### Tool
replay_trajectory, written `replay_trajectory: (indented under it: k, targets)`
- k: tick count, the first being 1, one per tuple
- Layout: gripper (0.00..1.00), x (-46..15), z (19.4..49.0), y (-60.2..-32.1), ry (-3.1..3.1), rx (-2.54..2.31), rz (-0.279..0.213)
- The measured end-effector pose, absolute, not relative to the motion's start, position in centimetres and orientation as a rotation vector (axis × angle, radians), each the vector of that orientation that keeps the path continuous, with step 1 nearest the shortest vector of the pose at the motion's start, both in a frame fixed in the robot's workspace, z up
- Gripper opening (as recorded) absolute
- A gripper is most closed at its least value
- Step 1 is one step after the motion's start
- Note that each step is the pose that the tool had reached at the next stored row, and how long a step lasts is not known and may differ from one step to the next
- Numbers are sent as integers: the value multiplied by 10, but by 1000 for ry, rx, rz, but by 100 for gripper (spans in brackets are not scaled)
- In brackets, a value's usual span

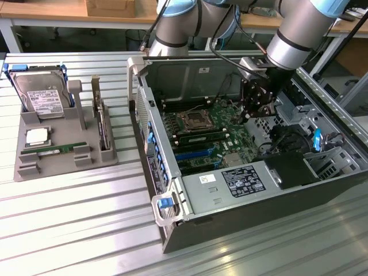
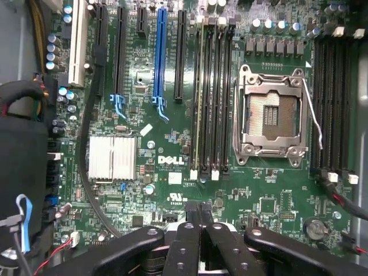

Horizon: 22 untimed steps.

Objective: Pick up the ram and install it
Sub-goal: 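Insert the ram into the slot, then press down the ram until it locks into place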

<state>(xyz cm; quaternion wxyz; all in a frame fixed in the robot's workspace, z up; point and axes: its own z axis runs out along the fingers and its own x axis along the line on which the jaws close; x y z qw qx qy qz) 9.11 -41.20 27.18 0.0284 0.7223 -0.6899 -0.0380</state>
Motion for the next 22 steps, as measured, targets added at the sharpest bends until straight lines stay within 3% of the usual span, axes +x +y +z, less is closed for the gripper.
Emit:
replay_trajectory:
  k: [2,9,22]
  targets:
    - [10,91,286,-412,-2129,2229,-117]
    - [10,91,287,-412,-2129,2229,-117]
    - [10,60,249,-412,-2129,2229,-117]
